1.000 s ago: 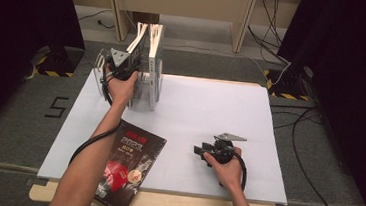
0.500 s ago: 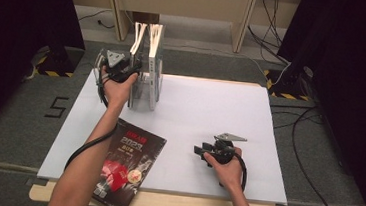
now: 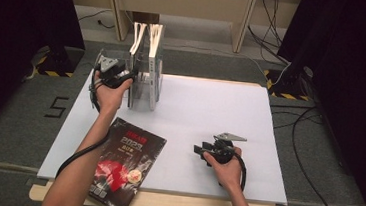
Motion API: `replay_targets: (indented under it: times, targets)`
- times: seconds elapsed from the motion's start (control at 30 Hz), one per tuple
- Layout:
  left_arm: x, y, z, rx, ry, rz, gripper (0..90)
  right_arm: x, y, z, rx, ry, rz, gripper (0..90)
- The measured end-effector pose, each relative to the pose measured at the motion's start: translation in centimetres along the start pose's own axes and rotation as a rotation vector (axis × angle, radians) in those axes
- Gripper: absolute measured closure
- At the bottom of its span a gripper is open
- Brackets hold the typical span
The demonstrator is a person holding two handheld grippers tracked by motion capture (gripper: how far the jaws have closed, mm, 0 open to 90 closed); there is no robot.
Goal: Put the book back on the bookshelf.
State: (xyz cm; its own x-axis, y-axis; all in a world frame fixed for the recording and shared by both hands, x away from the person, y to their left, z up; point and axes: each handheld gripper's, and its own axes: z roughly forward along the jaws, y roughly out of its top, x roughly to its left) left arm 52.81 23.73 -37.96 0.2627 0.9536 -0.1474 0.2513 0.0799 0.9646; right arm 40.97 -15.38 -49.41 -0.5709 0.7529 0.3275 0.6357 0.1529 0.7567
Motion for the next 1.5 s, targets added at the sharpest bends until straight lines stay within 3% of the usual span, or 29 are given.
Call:
replay_targets:
  times: [0.33,0.57,0.9,1.07,1.17,1.23,1.33,1.5]
  targets:
    - [0.6,-1.7,-2.5,0.063,-0.002,0.013,39.5,0.3,0.3,-0.2,0.0,-0.006,-0.004,52.8]
    - [2.1,-3.3,-4.2,0.116,-0.024,0.002,40.5,0.6,0.5,-0.3,-0.01,-0.002,-0.008,52.9]
    - [4.2,-5.9,-6.5,0.24,-0.053,0.03,47.3,1.0,0.8,-0.2,-0.003,0.0,-0.027,53.3]
    - [5.3,-7.5,-7.7,0.305,-0.079,-0.003,51.2,1.5,1.1,-0.1,0.01,0.003,-0.023,54.0]
    - [6.2,-8.5,-8.8,0.327,-0.103,-0.082,54.5,1.9,1.4,0.1,0.022,0.01,-0.042,54.7]
    - [6.7,-9.1,-9.4,0.344,-0.094,-0.107,56.8,2.2,1.6,0.2,0.032,0.015,-0.047,54.7]
    - [7.1,-9.8,-10.2,0.372,-0.101,-0.116,59.4,2.6,1.9,0.6,0.056,0.019,-0.04,54.8]
    - [7.6,-10.8,-11.4,0.426,-0.095,-0.092,67.8,3.2,2.1,1.2,0.071,0.027,-0.055,55.1]
